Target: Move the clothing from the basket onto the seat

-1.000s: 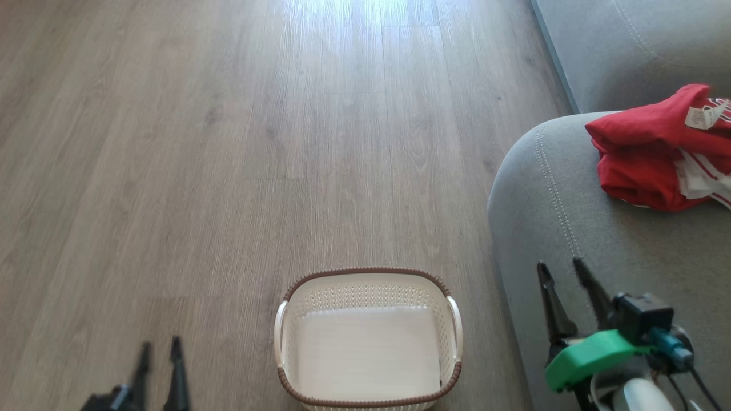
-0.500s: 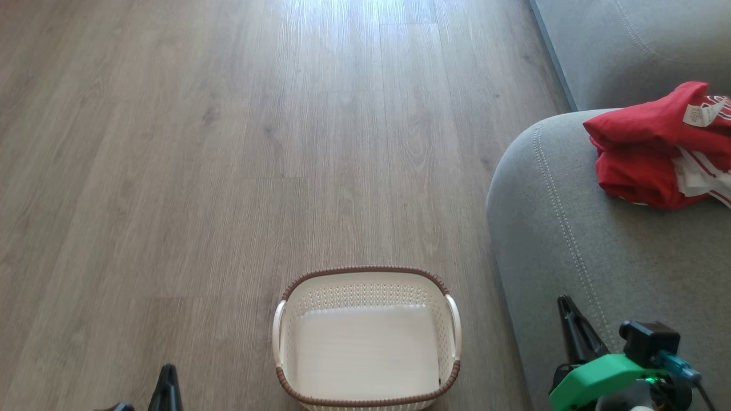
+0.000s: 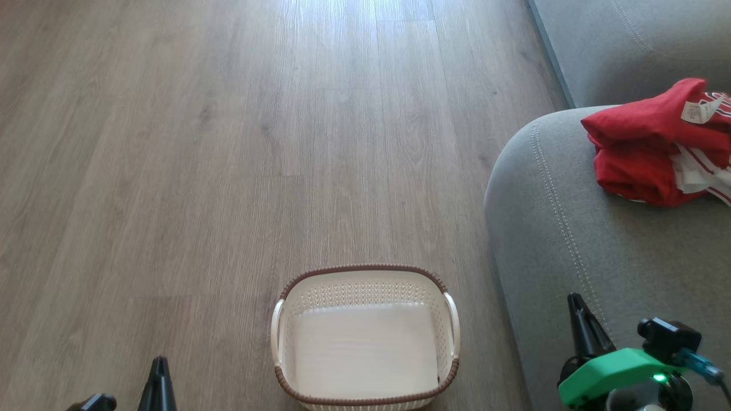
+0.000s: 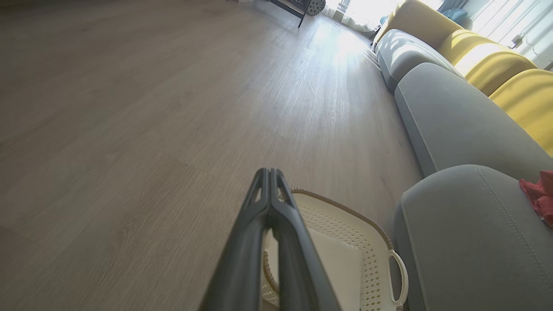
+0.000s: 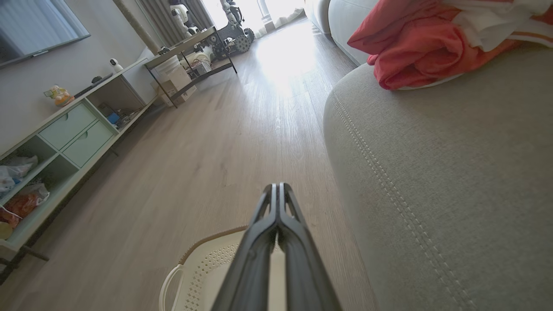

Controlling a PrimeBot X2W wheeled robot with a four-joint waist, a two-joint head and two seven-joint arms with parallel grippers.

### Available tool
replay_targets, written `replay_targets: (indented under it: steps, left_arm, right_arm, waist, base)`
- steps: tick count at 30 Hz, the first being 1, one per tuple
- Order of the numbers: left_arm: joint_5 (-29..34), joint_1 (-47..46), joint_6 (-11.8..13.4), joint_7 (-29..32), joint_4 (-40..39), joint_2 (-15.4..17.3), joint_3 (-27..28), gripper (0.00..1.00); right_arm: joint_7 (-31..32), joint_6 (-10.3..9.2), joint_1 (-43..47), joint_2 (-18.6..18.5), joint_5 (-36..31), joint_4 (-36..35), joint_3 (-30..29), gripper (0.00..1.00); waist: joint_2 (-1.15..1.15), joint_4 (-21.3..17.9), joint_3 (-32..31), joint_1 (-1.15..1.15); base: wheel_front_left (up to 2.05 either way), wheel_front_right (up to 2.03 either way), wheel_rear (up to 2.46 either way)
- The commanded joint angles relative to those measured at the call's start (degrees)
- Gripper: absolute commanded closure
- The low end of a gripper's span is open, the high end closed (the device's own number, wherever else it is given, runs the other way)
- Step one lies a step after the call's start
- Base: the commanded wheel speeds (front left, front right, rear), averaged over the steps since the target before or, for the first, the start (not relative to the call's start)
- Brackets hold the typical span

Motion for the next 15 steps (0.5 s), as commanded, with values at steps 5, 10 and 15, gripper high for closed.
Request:
replay_targets:
  steps: [5, 10, 15]
  left_arm:
    - [-3.51, -2.85, -1.38, 0.98, -1.70, -0.22, 2.66, 1.00]
    - [-6.00, -3.30, -2.17, 1.78, -1.78, -0.72, 3.70, 1.00]
    - [-7.98, -3.66, -2.80, 2.42, -1.85, -1.12, 4.53, 1.00]
  right_arm:
    - [1.13, -0.01, -3.78, 0.02, 4.84, -2.51, -0.48, 1.00]
    - [1.95, -0.01, -4.07, 0.01, 8.15, -2.72, -0.75, 1.00]
    - [2.61, -0.01, -4.31, -0.01, 10.81, -2.89, -0.97, 1.00]
  waist:
    - [0.00, -0.15, 0.14, 0.00]
    - [0.00, -0.28, 0.26, 0.00]
    - [0.00, -0.38, 0.35, 0.00]
  base:
    - [0.00, 0.00, 0.00]
    - [0.00, 0.00, 0.00]
    - [0.00, 0.00, 0.00]
